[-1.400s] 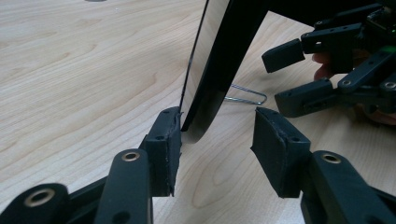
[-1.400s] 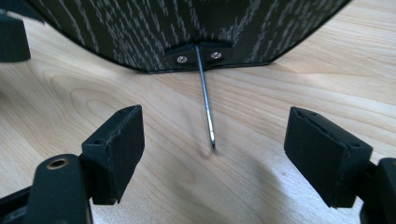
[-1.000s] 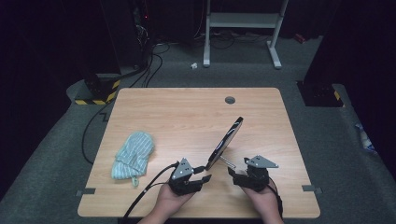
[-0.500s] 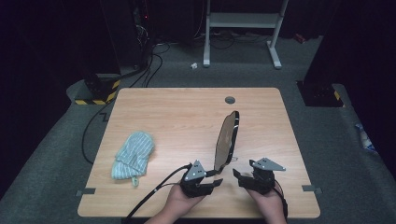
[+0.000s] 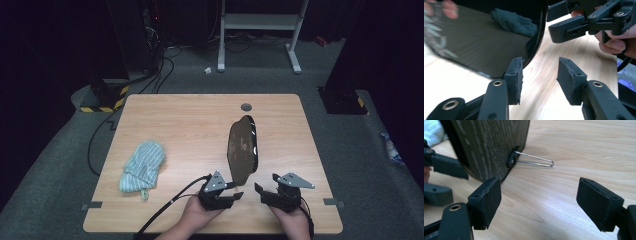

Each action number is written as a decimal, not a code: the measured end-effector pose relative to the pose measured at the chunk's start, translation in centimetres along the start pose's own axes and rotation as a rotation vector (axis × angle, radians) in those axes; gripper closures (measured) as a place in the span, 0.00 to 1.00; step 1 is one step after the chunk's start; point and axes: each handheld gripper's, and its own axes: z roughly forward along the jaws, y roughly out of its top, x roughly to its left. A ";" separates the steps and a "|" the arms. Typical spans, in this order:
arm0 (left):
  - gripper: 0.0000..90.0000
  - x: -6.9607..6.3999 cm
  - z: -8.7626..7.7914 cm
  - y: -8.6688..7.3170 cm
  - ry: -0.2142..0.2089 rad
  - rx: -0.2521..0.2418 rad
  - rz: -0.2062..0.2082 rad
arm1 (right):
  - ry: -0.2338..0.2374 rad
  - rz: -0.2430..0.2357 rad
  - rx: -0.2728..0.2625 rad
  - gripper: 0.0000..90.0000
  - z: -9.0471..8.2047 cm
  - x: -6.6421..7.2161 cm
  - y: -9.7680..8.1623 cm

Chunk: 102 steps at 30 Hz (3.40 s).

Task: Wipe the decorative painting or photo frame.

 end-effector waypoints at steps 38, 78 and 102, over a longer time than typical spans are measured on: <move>0.38 6.6 -3.5 -3.7 0.346 0.210 -0.058 | 0.080 -0.083 -0.066 0.75 1.1 3.8 1.0; 0.42 6.8 -4.4 -4.2 0.363 0.200 -0.071 | -0.017 -0.031 -0.024 0.57 5.4 -0.8 4.7; 0.42 6.7 -4.4 -4.2 0.362 0.200 -0.071 | -0.027 -0.061 -0.003 0.46 8.1 -0.4 6.4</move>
